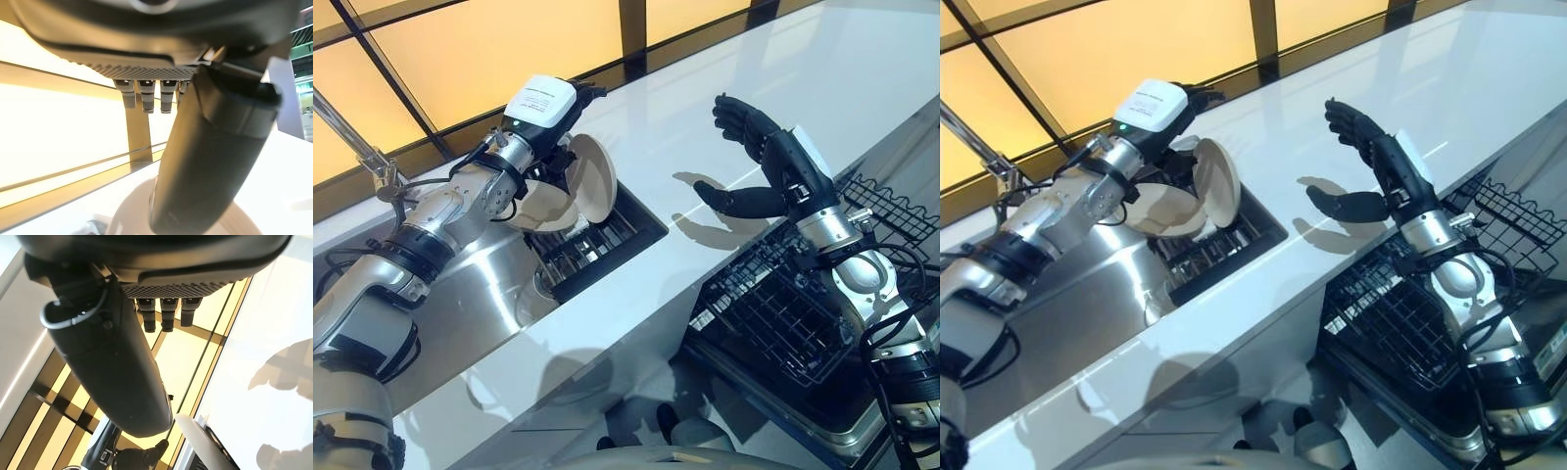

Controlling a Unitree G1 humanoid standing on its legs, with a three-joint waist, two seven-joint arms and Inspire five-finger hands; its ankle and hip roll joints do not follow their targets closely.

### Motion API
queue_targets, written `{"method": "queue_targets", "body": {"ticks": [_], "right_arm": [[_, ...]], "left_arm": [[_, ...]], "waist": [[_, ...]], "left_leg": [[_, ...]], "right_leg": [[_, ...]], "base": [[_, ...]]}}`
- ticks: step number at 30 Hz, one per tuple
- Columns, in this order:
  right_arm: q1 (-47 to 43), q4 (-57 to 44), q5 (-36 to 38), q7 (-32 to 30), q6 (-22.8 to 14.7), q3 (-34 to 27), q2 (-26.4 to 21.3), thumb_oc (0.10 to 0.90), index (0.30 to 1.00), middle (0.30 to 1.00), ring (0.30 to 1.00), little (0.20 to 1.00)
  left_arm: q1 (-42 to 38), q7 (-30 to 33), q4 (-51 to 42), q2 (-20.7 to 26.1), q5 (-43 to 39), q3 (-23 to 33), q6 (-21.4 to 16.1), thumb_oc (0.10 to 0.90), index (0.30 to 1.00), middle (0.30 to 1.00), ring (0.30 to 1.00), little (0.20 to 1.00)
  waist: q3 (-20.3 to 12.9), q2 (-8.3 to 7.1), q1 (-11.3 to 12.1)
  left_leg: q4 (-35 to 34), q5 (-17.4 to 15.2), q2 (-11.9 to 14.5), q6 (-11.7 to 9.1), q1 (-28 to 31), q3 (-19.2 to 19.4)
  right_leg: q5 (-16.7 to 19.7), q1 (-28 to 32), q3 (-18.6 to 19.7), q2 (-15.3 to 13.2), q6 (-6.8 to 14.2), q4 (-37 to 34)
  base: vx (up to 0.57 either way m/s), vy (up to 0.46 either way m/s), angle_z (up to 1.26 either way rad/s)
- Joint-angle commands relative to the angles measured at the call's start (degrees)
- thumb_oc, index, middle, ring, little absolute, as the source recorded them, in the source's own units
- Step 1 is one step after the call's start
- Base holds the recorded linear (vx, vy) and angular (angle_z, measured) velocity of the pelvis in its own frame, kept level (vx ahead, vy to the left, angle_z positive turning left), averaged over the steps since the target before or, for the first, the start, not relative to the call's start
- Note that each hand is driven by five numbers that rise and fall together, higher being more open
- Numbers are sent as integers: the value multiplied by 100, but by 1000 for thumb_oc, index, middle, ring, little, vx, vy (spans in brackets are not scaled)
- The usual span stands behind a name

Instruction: Pick up plates and place into dishwasher.

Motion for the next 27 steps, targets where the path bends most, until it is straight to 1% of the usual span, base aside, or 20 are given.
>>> {"method": "queue_targets", "body": {"ticks": [1,5,13,18,22,27], "right_arm": [[-108,-501,331,-82,-393,-496,-369,800,900,900,900,900],[-156,-536,301,-101,-333,-400,-374,800,900,900,900,900],[-31,-578,421,152,-398,-484,-429,800,900,900,900,900],[-23,-563,491,280,-427,-474,-450,800,900,900,900,900],[-9,-594,563,419,-401,-435,-512,800,900,900,900,900],[-3,-599,669,532,-381,-424,-563,800,900,900,900,900]], "left_arm": [[-979,91,173,287,329,-243,-52,800,900,900,900,900],[-1061,-199,255,253,323,-478,-190,800,900,900,900,900],[-802,-188,786,144,371,-436,-688,800,900,900,900,900],[-732,-184,1016,41,568,-435,-814,800,900,900,900,900],[-670,-76,1283,-106,935,-522,-873,800,900,900,900,900],[-666,-119,1506,-177,1289,-614,-949,800,900,900,900,900]], "waist": [[-955,18,143],[-948,28,113],[-910,63,-14],[-901,63,-69],[-902,48,-162],[-898,67,-231]], "left_leg": [[44,-755,-128,262,164,294],[44,-764,-123,271,164,331],[44,-783,-108,282,187,491],[44,-791,-98,286,200,568],[44,-810,-87,299,216,672],[44,-813,-80,298,226,754]], "right_leg": [[-431,129,-42,137,351,31],[-415,112,-8,145,364,31],[-391,81,127,168,377,31],[-379,74,179,178,378,31],[-366,60,266,190,382,31],[-349,46,321,197,389,31]], "base": [[0,0,0],[0,0,0],[14,-9,-3],[12,-8,-5],[29,-19,-13],[21,-8,-5]]}}
